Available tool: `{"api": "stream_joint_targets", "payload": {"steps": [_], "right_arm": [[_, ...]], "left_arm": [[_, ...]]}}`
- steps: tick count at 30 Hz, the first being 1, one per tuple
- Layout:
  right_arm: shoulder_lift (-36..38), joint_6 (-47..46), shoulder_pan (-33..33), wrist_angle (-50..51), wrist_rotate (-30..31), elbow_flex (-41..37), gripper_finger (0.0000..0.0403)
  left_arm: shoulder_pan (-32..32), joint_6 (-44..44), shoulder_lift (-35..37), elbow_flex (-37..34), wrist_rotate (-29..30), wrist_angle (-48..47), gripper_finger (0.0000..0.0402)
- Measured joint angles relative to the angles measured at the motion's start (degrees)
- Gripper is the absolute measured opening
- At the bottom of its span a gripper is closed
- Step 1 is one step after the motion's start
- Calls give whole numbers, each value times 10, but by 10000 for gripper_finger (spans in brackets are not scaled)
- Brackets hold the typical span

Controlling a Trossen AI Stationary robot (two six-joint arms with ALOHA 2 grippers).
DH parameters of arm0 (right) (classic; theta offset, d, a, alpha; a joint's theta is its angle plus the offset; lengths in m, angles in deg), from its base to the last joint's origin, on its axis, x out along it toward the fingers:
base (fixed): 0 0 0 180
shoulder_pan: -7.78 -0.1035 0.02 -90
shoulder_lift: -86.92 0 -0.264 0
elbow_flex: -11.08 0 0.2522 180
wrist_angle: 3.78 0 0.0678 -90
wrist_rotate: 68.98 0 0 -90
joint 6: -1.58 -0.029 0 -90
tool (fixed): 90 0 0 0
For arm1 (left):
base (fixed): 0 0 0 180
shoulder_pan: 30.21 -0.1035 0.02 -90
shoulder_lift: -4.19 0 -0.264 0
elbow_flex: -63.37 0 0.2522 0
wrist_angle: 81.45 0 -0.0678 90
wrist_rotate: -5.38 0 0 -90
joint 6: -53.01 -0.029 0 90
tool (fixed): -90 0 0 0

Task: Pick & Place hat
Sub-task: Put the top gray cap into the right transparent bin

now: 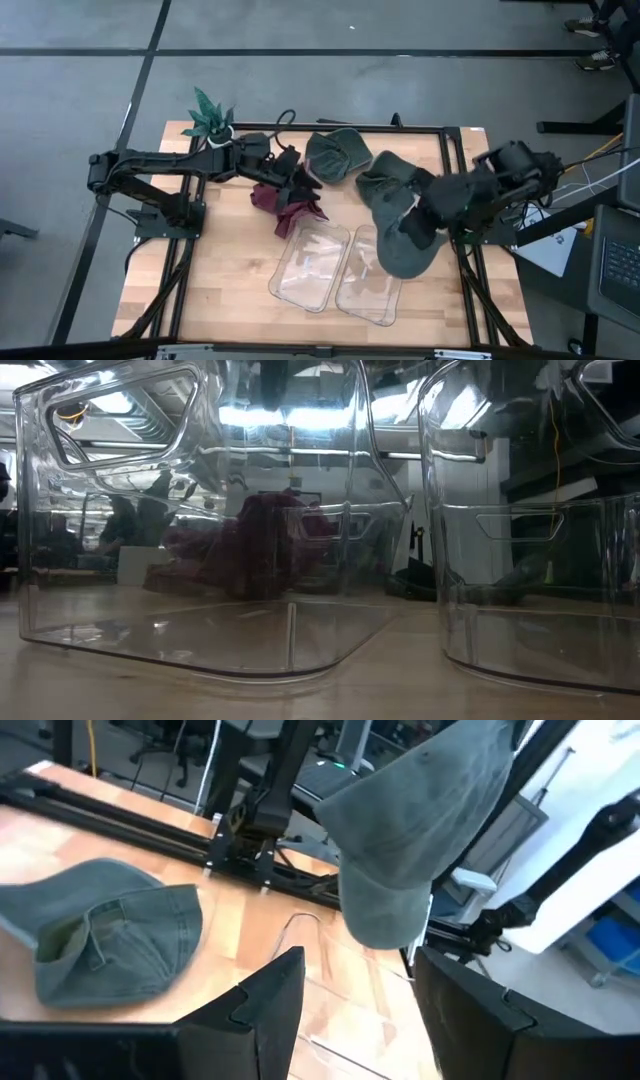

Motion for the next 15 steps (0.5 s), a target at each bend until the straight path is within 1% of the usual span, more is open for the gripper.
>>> {"api": "stream_joint_targets", "payload": {"steps": [2, 6, 12, 15], "right_arm": [[-11, -37, -15, 0, 26, 0, 10], [-41, -111, -36, 0, 68, 0, 10], [-94, -180, -56, 0, 69, 0, 10], [-112, -210, -65, 0, 70, 0, 10]], "left_arm": [[5, -15, 0, 0, -1, 0, 185], [11, -18, 0, 0, -13, 0, 185], [11, -20, 0, 0, -92, 0, 184], [12, -20, 0, 0, -106, 0, 184]]}}
